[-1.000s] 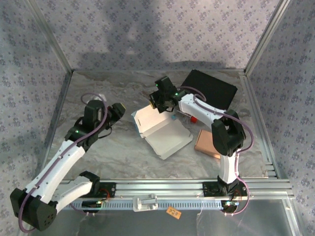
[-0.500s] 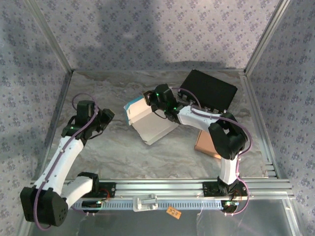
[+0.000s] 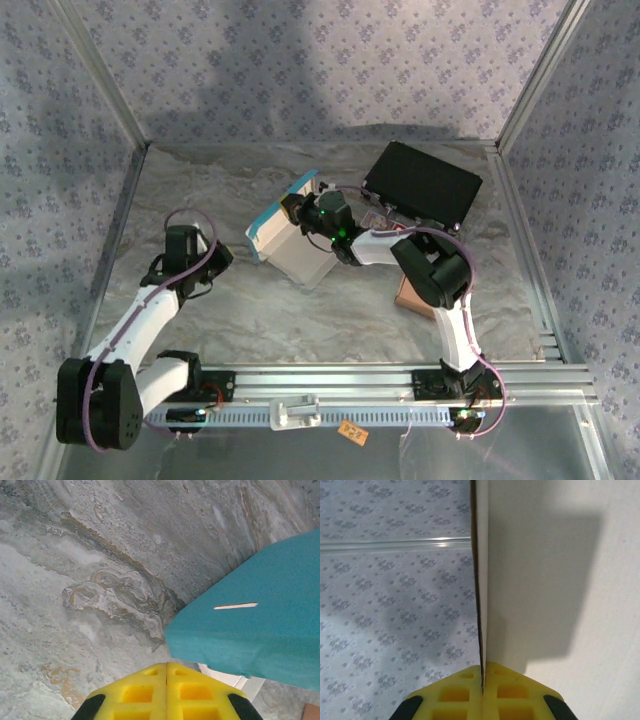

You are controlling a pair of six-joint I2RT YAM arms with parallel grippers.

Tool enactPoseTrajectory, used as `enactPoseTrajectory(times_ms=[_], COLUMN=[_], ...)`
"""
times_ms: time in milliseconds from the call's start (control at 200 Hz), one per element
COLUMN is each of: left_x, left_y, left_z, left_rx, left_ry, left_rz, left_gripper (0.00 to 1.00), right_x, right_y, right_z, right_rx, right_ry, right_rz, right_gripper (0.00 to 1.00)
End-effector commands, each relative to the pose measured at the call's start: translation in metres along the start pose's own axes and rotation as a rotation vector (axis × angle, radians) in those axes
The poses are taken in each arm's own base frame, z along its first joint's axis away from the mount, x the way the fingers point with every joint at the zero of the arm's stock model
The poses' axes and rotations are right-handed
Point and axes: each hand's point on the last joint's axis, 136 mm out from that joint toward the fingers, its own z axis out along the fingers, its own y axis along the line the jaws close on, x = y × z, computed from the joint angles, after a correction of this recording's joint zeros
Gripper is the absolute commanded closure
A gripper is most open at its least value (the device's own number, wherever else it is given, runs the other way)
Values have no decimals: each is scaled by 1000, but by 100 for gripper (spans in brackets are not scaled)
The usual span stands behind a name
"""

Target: Fold the paper box

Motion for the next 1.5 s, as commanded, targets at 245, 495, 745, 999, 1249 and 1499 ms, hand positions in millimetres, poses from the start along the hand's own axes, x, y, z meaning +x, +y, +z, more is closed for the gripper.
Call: enactPoseTrajectory(times_ms=[245,495,745,999,1249,1499], left_x=[-4,-11,-11,-8,-11,-12], left_y=[-14,-21,-27,-39,-51,-43], left_z=[-5,9,18,24,26,37], left_rx=[146,110,142,248,298,253], left_ry=[-118,-41,5,80,94,90], left_rz=[210,336,503,534,490,486], left_gripper=[78,64,64,65,64,62], right_x=[17,15,15,10,4,3], right_y=[-31,-26,-33,-33,-28,-21], right_z=[-6,5,19,32,39,44], right_rx=[-22,-3,95,123,138,127], right_ry=[84,100,138,157,163,186], right_rz=[-38,-25,-5,25,67,105], right_gripper=[100,100,100,100,100,100])
